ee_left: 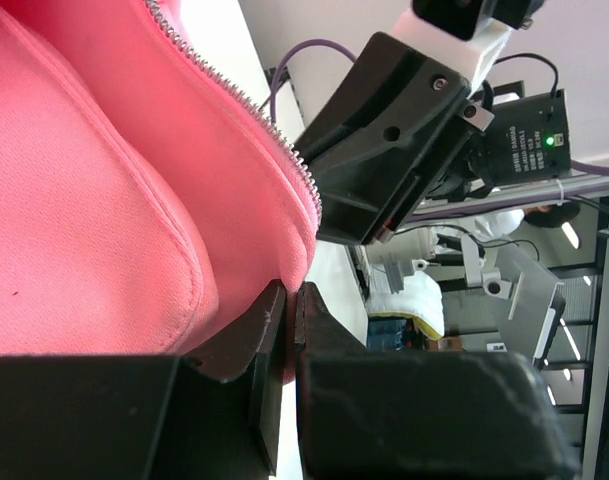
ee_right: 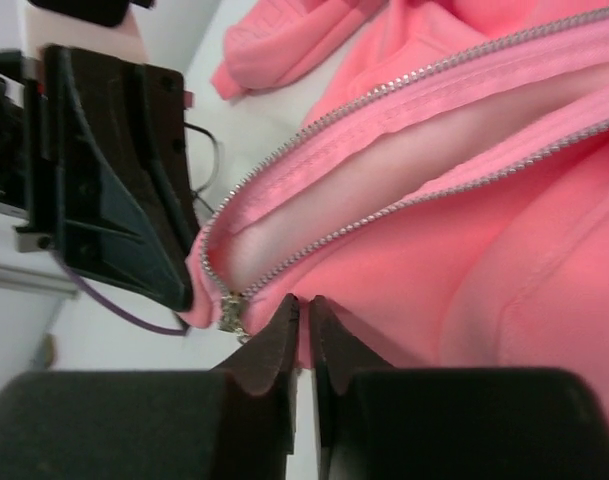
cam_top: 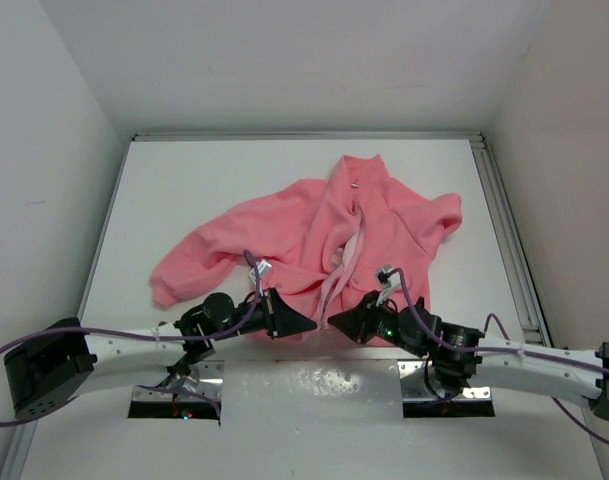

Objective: Zip up the jacket

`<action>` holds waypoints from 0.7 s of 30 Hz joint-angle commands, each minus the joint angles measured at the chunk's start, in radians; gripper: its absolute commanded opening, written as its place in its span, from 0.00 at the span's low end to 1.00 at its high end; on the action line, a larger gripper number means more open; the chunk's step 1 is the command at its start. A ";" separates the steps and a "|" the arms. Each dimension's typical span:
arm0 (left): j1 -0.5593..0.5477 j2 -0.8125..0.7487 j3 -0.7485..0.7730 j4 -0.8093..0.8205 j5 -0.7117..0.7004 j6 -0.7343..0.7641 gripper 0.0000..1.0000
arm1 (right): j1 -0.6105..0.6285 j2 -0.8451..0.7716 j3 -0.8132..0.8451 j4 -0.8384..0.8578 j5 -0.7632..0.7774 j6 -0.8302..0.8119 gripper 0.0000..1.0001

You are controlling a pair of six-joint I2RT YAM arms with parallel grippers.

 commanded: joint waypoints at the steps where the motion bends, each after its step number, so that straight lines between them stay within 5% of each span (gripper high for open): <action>1: -0.011 -0.039 0.002 0.040 0.033 -0.002 0.00 | 0.001 -0.036 0.097 -0.131 0.033 -0.122 0.09; 8: -0.011 -0.068 0.021 -0.034 -0.021 0.004 0.00 | 0.001 0.045 0.288 -0.533 -0.188 -0.397 0.54; 11: -0.011 -0.050 0.033 -0.037 -0.018 -0.001 0.00 | 0.002 0.130 0.331 -0.598 -0.168 -0.446 0.63; 19: -0.011 -0.065 0.015 -0.054 -0.049 -0.018 0.00 | 0.004 0.154 0.336 -0.570 -0.195 -0.499 0.71; 21: -0.009 -0.057 0.015 -0.054 -0.064 -0.019 0.00 | 0.004 0.134 0.321 -0.533 -0.230 -0.488 0.60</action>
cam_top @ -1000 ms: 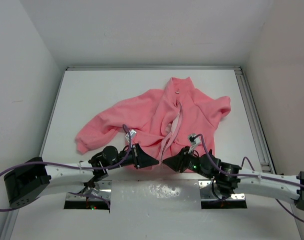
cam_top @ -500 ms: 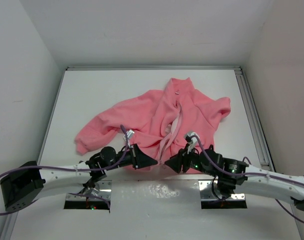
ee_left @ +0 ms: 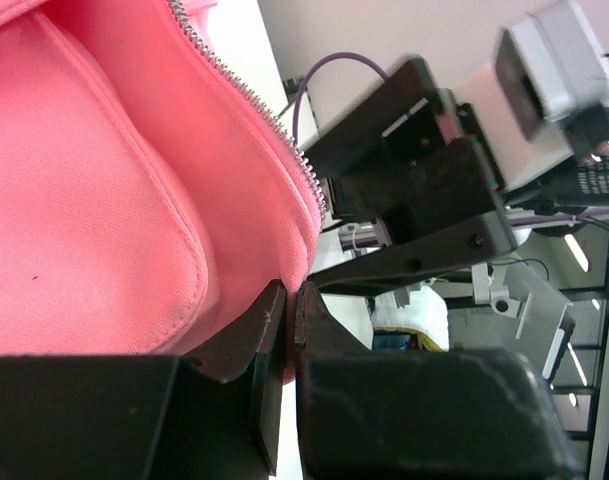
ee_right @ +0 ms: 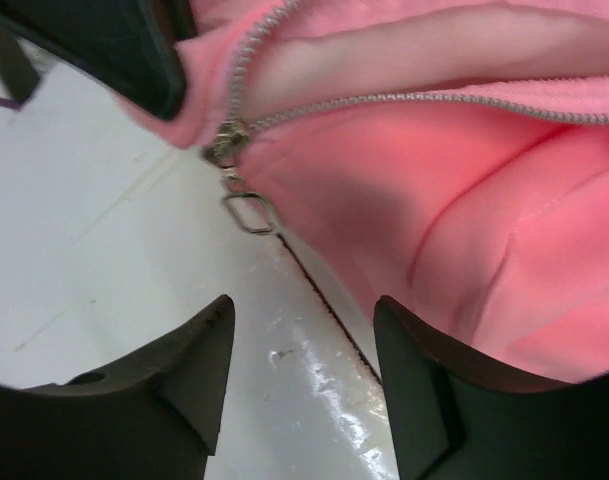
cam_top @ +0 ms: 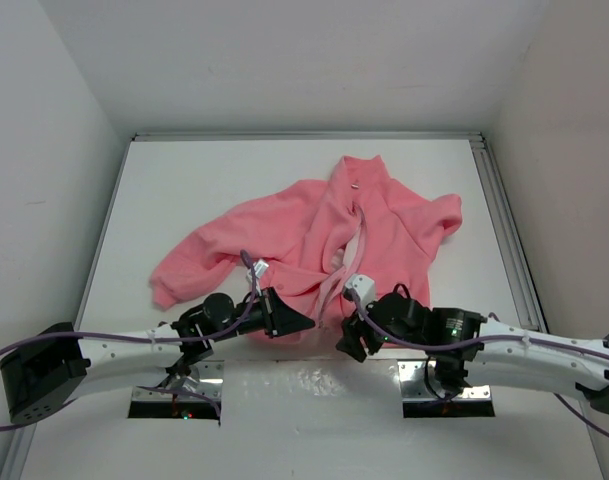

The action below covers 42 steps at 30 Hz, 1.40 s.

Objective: Zip up the jacket

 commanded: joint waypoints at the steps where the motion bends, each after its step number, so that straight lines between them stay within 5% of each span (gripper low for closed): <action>1: -0.011 0.004 0.019 0.030 -0.019 -0.007 0.00 | 0.004 -0.040 -0.002 0.079 -0.066 -0.008 0.56; 9: -0.011 0.031 0.014 0.059 -0.035 -0.033 0.00 | 0.006 -0.033 -0.039 0.228 -0.056 0.019 0.20; 11: -0.011 0.036 0.013 0.058 -0.044 -0.046 0.00 | 0.012 0.005 -0.016 0.223 -0.053 0.014 0.25; 14: -0.011 0.039 0.022 0.050 -0.042 -0.053 0.00 | 0.016 0.048 0.010 0.211 -0.014 0.000 0.47; 17: -0.011 0.039 0.020 0.038 -0.052 -0.063 0.00 | 0.035 0.102 0.034 0.201 0.019 -0.007 0.49; 35: -0.011 0.057 0.006 0.075 -0.024 -0.076 0.00 | 0.047 0.188 0.060 0.257 0.082 -0.023 0.49; 42: -0.011 0.047 0.000 0.062 -0.027 -0.071 0.00 | 0.047 0.180 0.061 0.248 0.110 -0.015 0.32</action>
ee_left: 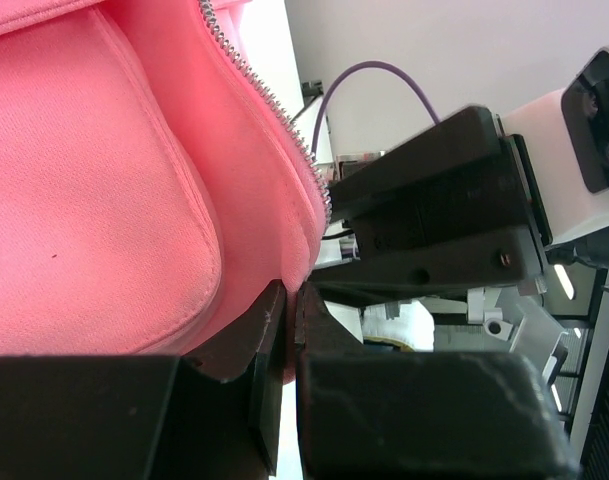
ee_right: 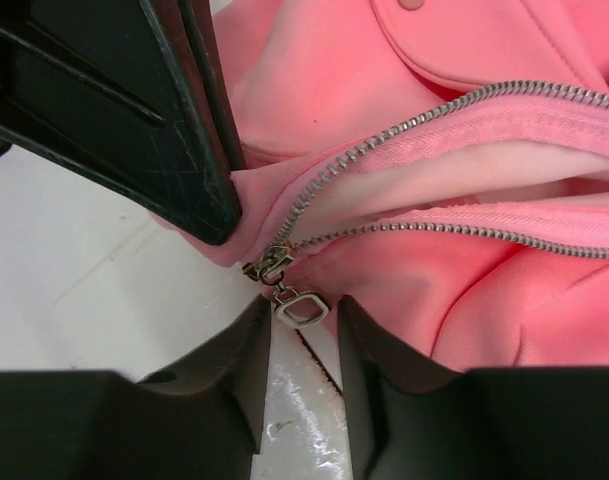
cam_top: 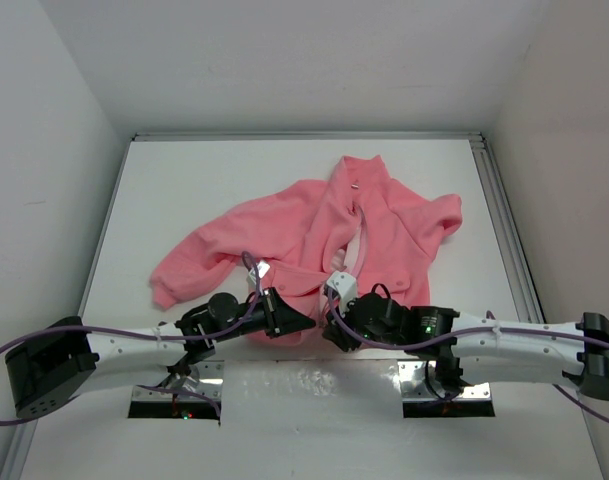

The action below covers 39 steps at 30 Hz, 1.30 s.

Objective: Zip up the jacket

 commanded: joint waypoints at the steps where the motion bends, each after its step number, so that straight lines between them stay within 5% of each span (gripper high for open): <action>1: -0.011 -0.014 -0.004 0.055 0.006 -0.002 0.00 | 0.007 -0.017 0.043 0.030 0.036 0.002 0.27; 11: -0.011 -0.031 -0.007 0.009 0.012 0.011 0.00 | 0.007 -0.072 0.040 0.000 0.053 0.016 0.00; 24: -0.029 -0.064 0.061 -0.273 -0.028 0.182 0.00 | 0.006 -0.061 0.106 -0.074 0.062 0.007 0.00; 39: -0.031 -0.084 0.011 -0.141 0.057 0.133 0.00 | 0.007 0.009 0.034 0.026 -0.004 0.073 0.00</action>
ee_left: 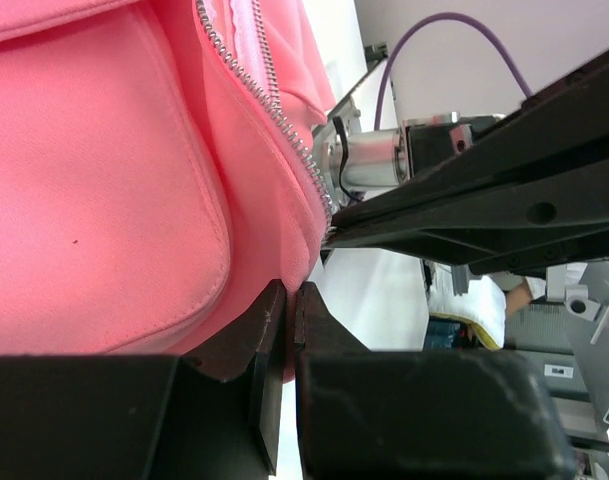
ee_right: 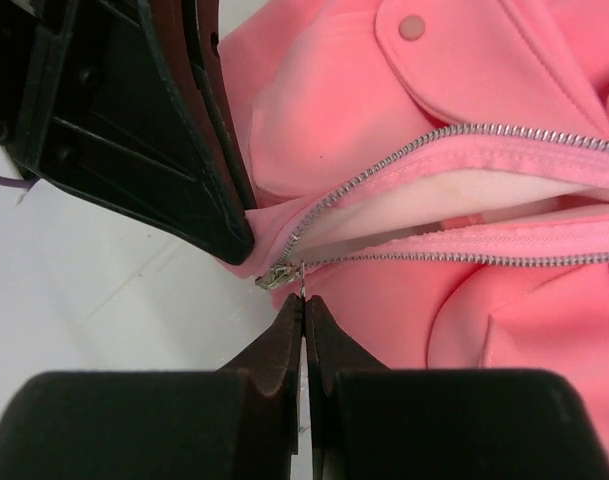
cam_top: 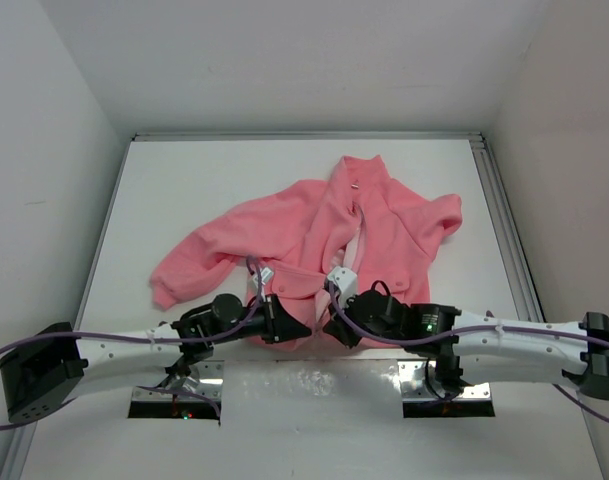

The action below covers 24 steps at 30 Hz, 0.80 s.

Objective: Zip up the jacket

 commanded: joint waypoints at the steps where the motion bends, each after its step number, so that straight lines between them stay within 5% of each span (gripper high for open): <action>1: -0.012 -0.019 -0.008 0.058 0.051 -0.010 0.00 | 0.005 0.016 -0.023 0.071 -0.025 0.027 0.00; 24: -0.010 -0.011 -0.012 0.101 0.078 -0.037 0.00 | 0.005 0.039 -0.100 0.178 -0.076 0.069 0.11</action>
